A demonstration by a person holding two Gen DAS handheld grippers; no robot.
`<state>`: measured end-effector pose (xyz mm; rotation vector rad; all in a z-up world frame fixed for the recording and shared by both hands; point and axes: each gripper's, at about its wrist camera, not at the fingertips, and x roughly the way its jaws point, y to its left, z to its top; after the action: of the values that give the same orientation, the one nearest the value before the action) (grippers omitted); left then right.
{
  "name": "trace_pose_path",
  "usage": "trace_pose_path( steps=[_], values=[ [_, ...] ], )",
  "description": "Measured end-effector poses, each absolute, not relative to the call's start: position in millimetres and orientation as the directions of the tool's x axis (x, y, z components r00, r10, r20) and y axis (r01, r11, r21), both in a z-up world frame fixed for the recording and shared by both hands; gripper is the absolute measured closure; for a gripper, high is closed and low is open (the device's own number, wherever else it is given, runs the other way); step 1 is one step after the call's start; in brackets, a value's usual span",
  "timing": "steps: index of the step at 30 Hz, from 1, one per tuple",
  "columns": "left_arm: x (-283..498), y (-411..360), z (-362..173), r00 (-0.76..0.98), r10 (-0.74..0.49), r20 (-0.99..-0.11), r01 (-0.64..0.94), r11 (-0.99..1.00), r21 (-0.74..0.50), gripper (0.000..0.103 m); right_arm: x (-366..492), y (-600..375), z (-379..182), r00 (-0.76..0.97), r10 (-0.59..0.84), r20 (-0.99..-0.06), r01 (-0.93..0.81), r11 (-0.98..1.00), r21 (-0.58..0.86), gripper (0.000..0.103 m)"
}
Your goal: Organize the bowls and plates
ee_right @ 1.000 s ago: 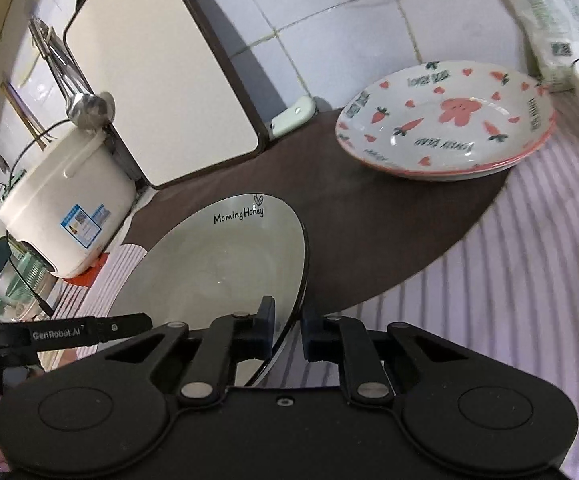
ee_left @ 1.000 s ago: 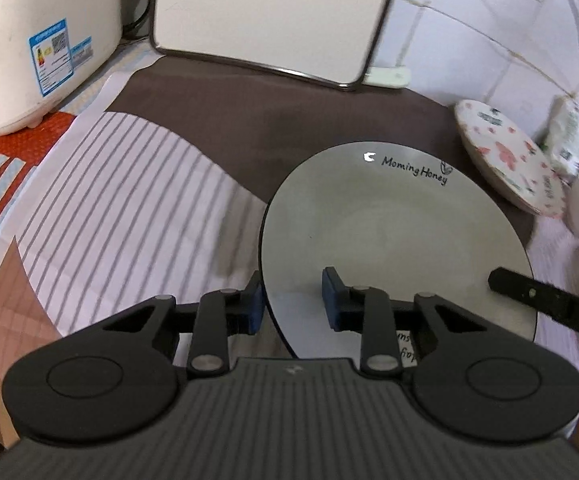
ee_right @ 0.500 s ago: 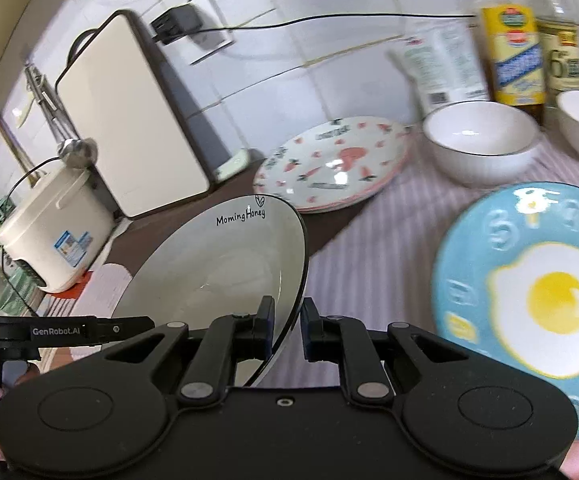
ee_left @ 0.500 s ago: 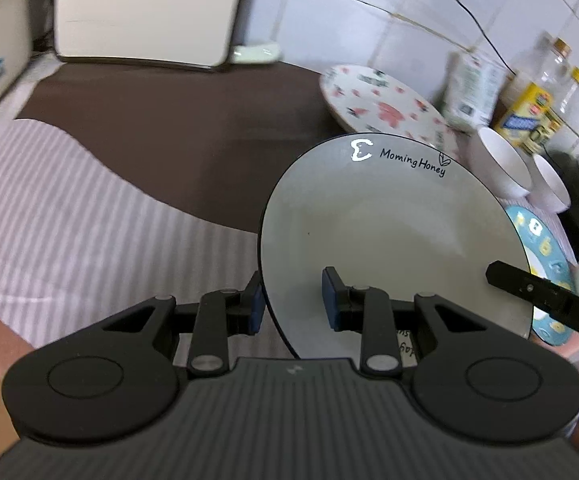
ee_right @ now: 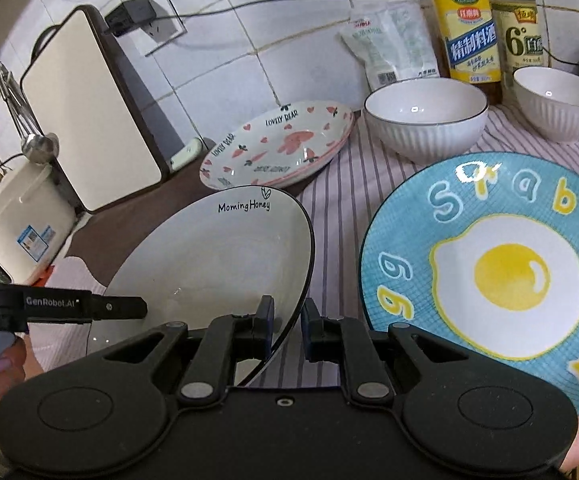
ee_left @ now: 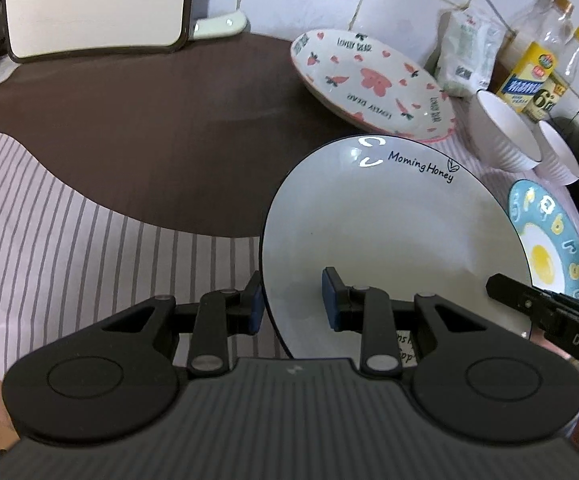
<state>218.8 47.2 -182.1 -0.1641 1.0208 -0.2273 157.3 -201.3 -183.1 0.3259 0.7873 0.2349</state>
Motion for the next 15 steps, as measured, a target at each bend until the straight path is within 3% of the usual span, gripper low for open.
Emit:
trace_pose_path(
  steps=[9,15],
  values=[
    [225,44,-190,0.494,-0.253,-0.832,0.108,0.967,-0.23,0.075,169,-200,-188,0.671,0.315,-0.671,-0.11,0.938,0.33,0.084],
    [223,38,-189,0.497,-0.222,-0.839,0.092,0.975,-0.204,0.074,168,-184,-187,0.671,0.238,-0.702,-0.156,0.971,0.18,0.078]
  ],
)
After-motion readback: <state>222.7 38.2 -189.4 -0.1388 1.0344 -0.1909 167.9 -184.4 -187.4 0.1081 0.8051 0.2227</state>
